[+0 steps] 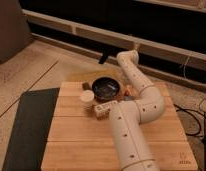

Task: Drag the pepper across the table

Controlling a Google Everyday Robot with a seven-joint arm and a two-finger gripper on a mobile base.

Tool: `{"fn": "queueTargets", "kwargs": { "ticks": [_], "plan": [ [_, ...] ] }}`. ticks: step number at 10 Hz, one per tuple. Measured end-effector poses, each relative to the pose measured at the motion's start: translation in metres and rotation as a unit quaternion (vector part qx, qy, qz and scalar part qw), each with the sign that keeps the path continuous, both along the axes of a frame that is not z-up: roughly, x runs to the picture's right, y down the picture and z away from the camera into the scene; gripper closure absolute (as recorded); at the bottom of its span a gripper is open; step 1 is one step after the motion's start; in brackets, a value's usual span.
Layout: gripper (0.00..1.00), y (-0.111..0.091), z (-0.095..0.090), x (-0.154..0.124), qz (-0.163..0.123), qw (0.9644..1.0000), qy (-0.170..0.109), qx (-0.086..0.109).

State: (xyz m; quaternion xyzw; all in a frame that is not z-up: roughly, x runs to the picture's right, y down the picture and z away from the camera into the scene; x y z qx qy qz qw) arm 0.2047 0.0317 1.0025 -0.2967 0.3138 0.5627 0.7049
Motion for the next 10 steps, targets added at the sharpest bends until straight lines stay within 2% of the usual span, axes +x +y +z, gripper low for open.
{"fn": "queueTargets", "kwargs": {
  "ticks": [1,2,3,4,6,7,10],
  "plan": [
    [0.97,-0.002,0.001,0.001,0.000,1.0000,0.000,0.005],
    [1.00,-0.015,0.007,0.002,-0.009,0.9995,0.000,0.030],
    [1.00,-0.037,0.013,0.003,-0.022,0.9976,-0.005,0.066],
    [1.00,-0.072,0.017,0.000,-0.039,0.9918,-0.019,0.120],
    [1.00,-0.118,0.013,-0.002,-0.053,0.9804,-0.047,0.184],
    [1.00,-0.125,0.012,-0.002,-0.053,0.9781,-0.051,0.195],
    [1.00,-0.125,0.012,-0.003,-0.053,0.9780,-0.052,0.195]
  ]
}}
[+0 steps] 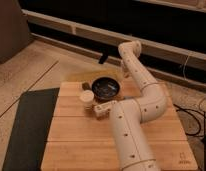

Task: Drag the pepper across the table

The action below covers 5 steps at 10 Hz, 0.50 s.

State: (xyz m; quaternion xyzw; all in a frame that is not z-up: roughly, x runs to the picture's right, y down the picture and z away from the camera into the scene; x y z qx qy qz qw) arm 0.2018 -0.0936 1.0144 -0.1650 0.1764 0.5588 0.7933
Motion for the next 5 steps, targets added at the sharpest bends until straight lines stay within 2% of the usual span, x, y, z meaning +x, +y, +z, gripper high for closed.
{"fn": "queueTargets", "kwargs": {
  "ticks": [1,2,3,4,5],
  "plan": [
    [1.00,0.000,0.000,0.002,-0.002,1.0000,0.003,0.000],
    [1.00,-0.005,0.001,0.007,-0.011,0.9998,0.013,0.009],
    [1.00,-0.019,0.005,0.009,-0.024,0.9990,0.018,0.033],
    [1.00,-0.031,0.009,0.004,-0.039,0.9977,0.008,0.056],
    [1.00,-0.042,0.017,-0.008,-0.059,0.9951,-0.017,0.077]
  ]
}}
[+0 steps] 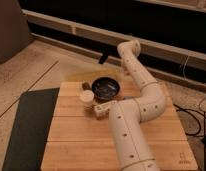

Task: Drag the pepper across the table

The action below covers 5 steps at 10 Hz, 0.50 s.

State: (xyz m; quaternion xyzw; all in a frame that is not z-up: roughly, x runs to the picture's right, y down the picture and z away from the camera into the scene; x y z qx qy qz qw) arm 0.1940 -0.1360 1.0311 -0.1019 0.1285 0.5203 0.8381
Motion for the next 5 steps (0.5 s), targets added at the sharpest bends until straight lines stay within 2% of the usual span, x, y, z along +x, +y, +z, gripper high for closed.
{"fn": "queueTargets", "kwargs": {
  "ticks": [2,3,4,5],
  "plan": [
    [1.00,-0.006,0.012,-0.029,-0.030,0.9983,-0.048,0.015],
    [0.99,-0.006,0.015,-0.036,-0.036,0.9974,-0.060,0.018],
    [0.93,-0.005,0.014,-0.035,-0.036,0.9974,-0.060,0.018],
    [0.81,-0.005,0.014,-0.034,-0.035,0.9975,-0.059,0.018]
  ]
}}
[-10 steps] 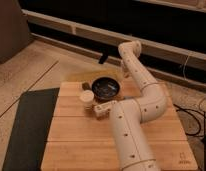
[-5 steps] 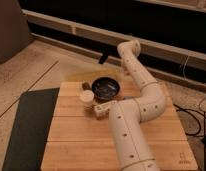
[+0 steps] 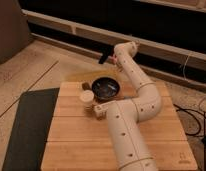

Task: Drag the pepper across the table

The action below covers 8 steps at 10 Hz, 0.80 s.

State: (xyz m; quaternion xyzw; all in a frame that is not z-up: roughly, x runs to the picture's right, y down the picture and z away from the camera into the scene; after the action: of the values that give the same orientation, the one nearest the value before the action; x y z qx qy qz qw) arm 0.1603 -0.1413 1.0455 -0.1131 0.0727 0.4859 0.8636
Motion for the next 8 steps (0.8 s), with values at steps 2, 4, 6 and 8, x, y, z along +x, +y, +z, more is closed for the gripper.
{"fn": "queueTargets", "kwargs": {
  "ticks": [2,4,6,8],
  "plan": [
    [0.58,-0.0003,0.0003,-0.0026,-0.001,1.0000,-0.001,0.000],
    [0.39,0.0005,0.0007,-0.0016,-0.001,1.0000,0.000,-0.001],
    [0.36,0.0002,0.0007,-0.0023,-0.001,1.0000,0.000,0.000],
    [0.36,0.0001,0.0006,-0.0021,-0.001,1.0000,0.000,0.000]
  ]
}}
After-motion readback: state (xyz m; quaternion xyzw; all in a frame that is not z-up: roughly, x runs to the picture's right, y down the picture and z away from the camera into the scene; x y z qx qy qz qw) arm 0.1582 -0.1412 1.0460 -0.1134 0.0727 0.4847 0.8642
